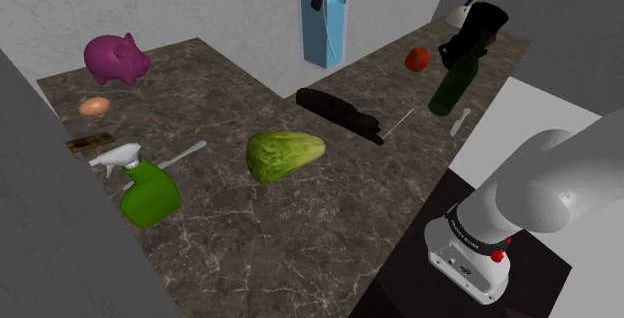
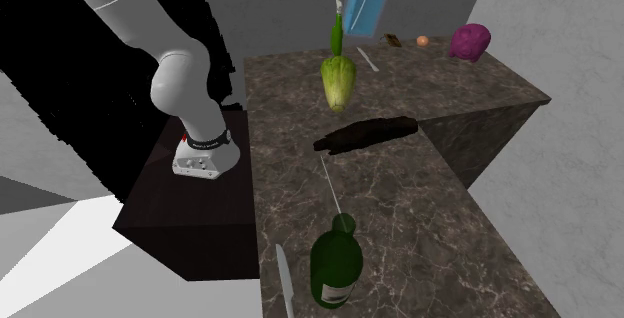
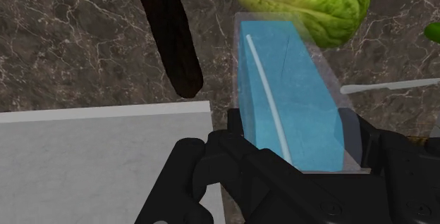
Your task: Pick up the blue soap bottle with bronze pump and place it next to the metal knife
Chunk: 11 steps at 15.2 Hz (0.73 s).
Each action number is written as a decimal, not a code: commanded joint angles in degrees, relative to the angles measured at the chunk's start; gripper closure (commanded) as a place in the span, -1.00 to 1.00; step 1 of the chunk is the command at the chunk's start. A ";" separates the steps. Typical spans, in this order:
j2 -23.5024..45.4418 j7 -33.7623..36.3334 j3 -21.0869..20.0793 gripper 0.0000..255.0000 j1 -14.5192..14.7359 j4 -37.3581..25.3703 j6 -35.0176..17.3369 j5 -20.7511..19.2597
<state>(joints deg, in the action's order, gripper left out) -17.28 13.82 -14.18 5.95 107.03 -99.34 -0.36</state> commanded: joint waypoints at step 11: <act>17.01 18.24 -11.91 1.00 5.74 -18.33 3.62 -6.64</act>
<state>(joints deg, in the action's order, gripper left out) -2.30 30.31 -25.12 11.03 91.24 -96.60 -5.98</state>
